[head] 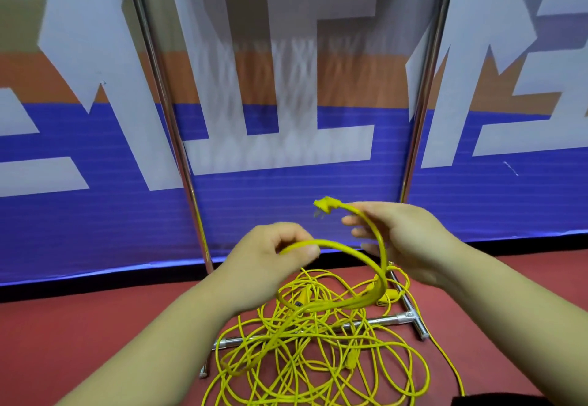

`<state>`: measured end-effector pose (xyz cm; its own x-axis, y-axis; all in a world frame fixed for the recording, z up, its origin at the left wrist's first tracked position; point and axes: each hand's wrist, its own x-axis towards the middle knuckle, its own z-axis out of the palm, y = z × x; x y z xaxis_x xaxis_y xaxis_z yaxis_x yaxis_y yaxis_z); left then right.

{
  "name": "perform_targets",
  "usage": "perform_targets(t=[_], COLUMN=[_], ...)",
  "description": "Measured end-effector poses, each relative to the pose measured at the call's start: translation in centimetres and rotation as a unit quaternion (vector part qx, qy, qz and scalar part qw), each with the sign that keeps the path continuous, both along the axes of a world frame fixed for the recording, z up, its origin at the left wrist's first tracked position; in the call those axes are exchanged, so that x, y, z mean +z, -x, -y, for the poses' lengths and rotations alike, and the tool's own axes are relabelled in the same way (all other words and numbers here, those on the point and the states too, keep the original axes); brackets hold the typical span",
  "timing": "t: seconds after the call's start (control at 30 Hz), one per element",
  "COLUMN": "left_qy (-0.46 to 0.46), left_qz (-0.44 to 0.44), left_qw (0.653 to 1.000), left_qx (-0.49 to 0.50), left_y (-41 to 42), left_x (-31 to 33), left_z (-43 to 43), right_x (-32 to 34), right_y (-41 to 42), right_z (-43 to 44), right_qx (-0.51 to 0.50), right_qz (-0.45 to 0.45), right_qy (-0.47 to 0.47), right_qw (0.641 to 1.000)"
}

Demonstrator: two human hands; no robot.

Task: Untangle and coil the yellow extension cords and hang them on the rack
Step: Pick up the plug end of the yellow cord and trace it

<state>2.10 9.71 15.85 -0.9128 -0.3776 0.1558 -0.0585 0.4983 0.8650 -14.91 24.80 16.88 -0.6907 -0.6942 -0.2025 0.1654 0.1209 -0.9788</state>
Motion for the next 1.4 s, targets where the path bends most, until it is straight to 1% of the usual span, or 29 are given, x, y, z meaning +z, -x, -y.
perform_targets(t=[0.03, 0.1, 0.2, 0.23, 0.3, 0.37, 0.4, 0.5, 0.53, 0.57, 0.67, 0.73, 0.83, 0.87, 0.9, 0.97, 1.0, 1.07, 1.1, 1.13, 1.2, 1.27, 1.3, 1.33, 1.37, 1.4], left_qy=[-0.016, -0.083, -0.178, -0.205, -0.239, -0.253, -0.265, -0.303, -0.300, -0.278, -0.159, -0.094, 0.013, 0.040, 0.042, -0.002, -0.043, -0.161, -0.224, -0.268, -0.290, -0.294, -0.303, -0.312, -0.322, -0.328], left_qz=[-0.028, -0.073, -0.120, -0.129, -0.139, -0.145, -0.148, -0.151, -0.144, -0.135, -0.113, -0.100, -0.090, -0.084, -0.078, -0.064, -0.060, -0.059, -0.059, -0.053, -0.029, -0.013, -0.015, -0.022, -0.033, -0.044], left_qw=[0.999, 0.989, 0.961, 0.952, 0.939, 0.933, 0.929, 0.919, 0.921, 0.929, 0.960, 0.975, 0.987, 0.987, 0.988, 0.990, 0.989, 0.978, 0.967, 0.957, 0.953, 0.953, 0.950, 0.947, 0.943, 0.941], left_qx=[0.035, 0.096, 0.172, 0.188, 0.204, 0.210, 0.211, 0.202, 0.202, 0.204, 0.203, 0.173, 0.135, 0.132, 0.129, 0.129, 0.129, 0.118, 0.104, 0.094, 0.084, 0.076, 0.072, 0.071, 0.072, 0.074], left_y=[0.0, 0.1, 0.4, 0.5, 0.7, 0.7, 0.7, 0.8, 0.7, 0.6, 0.0, -0.4, -0.9, -1.0, -1.0, -0.8, -0.6, -0.2, 0.0, -0.1, -0.3, -0.4, -0.4, -0.3, -0.2, -0.1], left_x=[0.0, 0.1, 0.1, 0.2, 0.0, 0.0, 0.1, 0.5, 0.6, 0.6, 0.7, 0.8, 0.9, 0.8, 0.6, 0.3, 0.3, 0.2, 0.3, 0.4, 0.4, 0.2, 0.2, 0.2, 0.3, 0.4], left_z=[0.1, 0.4, 0.6, 0.6, 0.6, 0.4, 0.4, 0.3, 0.3, 0.5, 1.1, 1.3, 1.2, 1.2, 1.3, 1.5, 1.5, 1.4, 1.2, 1.0, 0.8, 0.6, 0.5, 0.5, 0.4, 0.4], right_x=[0.0, -0.1, -0.7, -0.9, -1.5, -2.0, -2.1, -2.3, -2.2, -2.0, -1.1, -0.6, -0.6, -0.6, -0.6, -0.4, -0.3, -0.2, -0.2, -0.1, 0.0, 0.0, -0.1, -0.2, -0.3, -0.2], right_y=[0.0, 0.0, -0.2, -0.3, -0.8, -1.3, -1.5, -1.5, -1.4, -1.3, -1.4, -1.5, -1.8, -1.9, -2.0, -2.1, -2.1, -2.1, -2.1, -2.0, -1.8, -1.8, -1.8, -1.9, -2.0, -2.3], right_z=[-0.1, -0.3, -0.5, -0.5, -0.3, 0.2, 0.6, 1.2, 1.2, 1.2, 0.9, 0.7, 0.6, 0.5, 0.5, 0.4, 0.3, 0.3, 0.3, 0.3, 0.3, 0.3, 0.4, 0.4, 0.5, 0.5], right_qx=[0.036, 0.112, 0.180, 0.198, 0.220, 0.189, 0.161, 0.096, 0.086, 0.082, 0.087, 0.094, 0.111, 0.119, 0.131, 0.155, 0.161, 0.159, 0.151, 0.142, 0.127, 0.108, 0.093, 0.072, 0.046, 0.022], right_qz=[0.012, 0.034, 0.052, 0.043, -0.025, -0.084, -0.091, -0.067, -0.064, -0.065, -0.076, -0.076, -0.066, -0.061, -0.056, -0.063, -0.078, -0.118, -0.132, -0.138, -0.141, -0.168, -0.201, -0.259, -0.345, -0.445], right_qy=[-0.019, -0.045, -0.059, -0.063, -0.079, -0.079, -0.062, -0.001, 0.010, 0.015, 0.014, 0.004, -0.011, -0.011, -0.010, -0.002, 0.006, 0.031, 0.045, 0.059, 0.087, 0.087, 0.080, 0.067, 0.043, 0.018], right_qw=[0.999, 0.992, 0.980, 0.977, 0.972, 0.975, 0.981, 0.993, 0.994, 0.994, 0.993, 0.993, 0.992, 0.991, 0.990, 0.986, 0.984, 0.980, 0.979, 0.978, 0.978, 0.976, 0.972, 0.961, 0.936, 0.895])
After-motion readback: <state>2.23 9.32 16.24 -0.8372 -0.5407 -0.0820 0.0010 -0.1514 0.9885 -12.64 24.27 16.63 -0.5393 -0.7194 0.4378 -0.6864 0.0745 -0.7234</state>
